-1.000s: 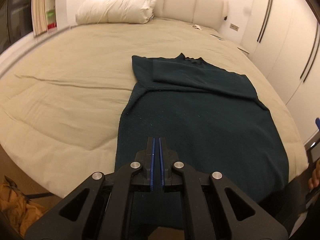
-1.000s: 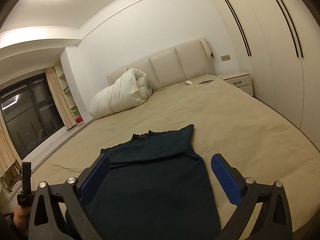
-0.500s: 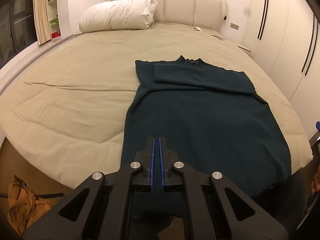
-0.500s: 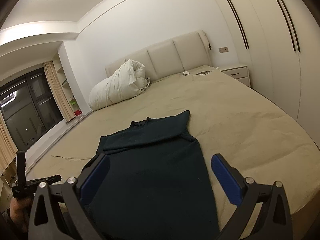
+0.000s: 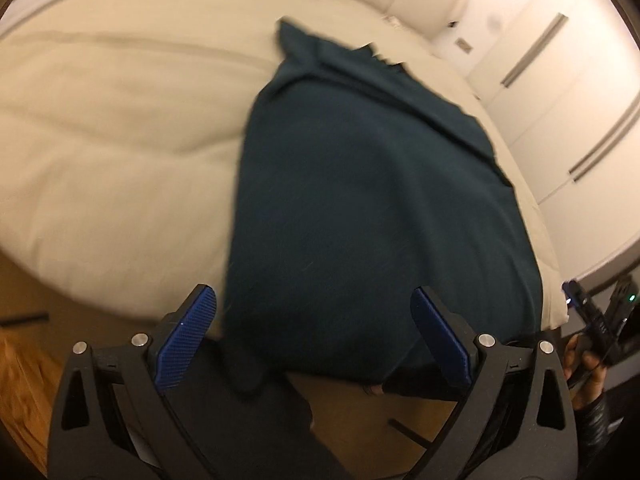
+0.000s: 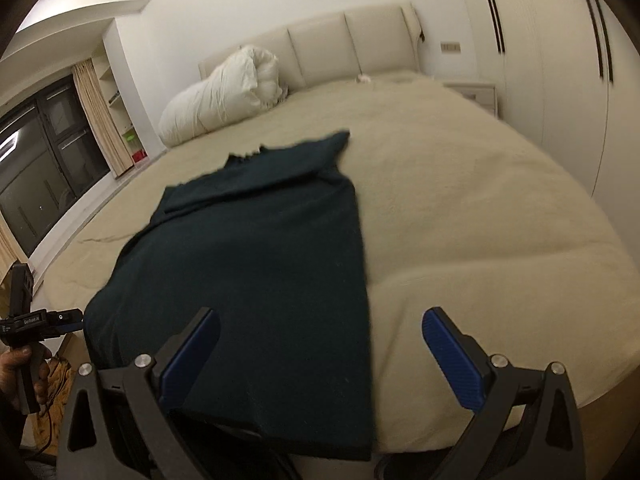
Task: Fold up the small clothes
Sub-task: 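Grasp the sweater hem with both tools and lift it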
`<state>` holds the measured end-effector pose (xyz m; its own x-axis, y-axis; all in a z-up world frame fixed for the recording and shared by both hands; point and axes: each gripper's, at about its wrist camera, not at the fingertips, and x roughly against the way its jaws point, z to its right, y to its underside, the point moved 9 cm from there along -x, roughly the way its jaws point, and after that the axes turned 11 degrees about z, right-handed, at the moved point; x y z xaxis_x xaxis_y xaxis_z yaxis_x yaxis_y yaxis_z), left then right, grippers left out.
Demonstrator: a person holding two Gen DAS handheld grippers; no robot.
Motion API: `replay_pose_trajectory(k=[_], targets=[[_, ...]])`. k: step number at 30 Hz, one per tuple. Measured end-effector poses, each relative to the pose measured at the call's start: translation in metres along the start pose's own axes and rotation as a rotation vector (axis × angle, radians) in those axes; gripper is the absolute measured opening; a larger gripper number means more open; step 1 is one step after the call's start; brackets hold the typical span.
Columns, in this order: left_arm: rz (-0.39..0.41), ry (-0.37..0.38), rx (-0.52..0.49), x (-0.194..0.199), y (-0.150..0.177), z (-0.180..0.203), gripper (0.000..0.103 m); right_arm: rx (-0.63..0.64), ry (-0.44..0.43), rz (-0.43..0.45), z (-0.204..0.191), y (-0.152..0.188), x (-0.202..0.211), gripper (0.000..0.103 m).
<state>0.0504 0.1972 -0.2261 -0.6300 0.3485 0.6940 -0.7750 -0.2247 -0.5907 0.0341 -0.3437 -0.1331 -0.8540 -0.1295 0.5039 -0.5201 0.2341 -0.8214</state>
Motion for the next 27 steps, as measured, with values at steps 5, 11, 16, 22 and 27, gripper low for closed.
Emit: replay_pose_trajectory(k=[5, 11, 16, 22, 27], targets=[[-0.046, 0.057, 0.085, -0.007, 0.022, -0.008, 0.099, -0.031, -0.044, -0.117, 0.011, 0.026, -0.013, 0.102], [-0.095, 0.096, 0.249, -0.020, 0.028, -0.040, 0.099, -0.150, -0.101, -0.166, 0.025, 0.034, -0.015, 0.099], [-0.112, 0.180, 0.368, -0.030, 0.034, -0.061, 0.098, -0.192, -0.180, -0.219, 0.021, 0.034, -0.015, 0.095], [-0.165, 0.248, 0.371, -0.050, 0.040, -0.063, 0.087, -0.241, -0.264, -0.295, 0.010, 0.040, -0.013, 0.077], [-0.153, 0.290, 0.358, -0.052, 0.032, -0.063, 0.065, -0.250, -0.268, -0.339, 0.008, 0.048, -0.013, 0.069]])
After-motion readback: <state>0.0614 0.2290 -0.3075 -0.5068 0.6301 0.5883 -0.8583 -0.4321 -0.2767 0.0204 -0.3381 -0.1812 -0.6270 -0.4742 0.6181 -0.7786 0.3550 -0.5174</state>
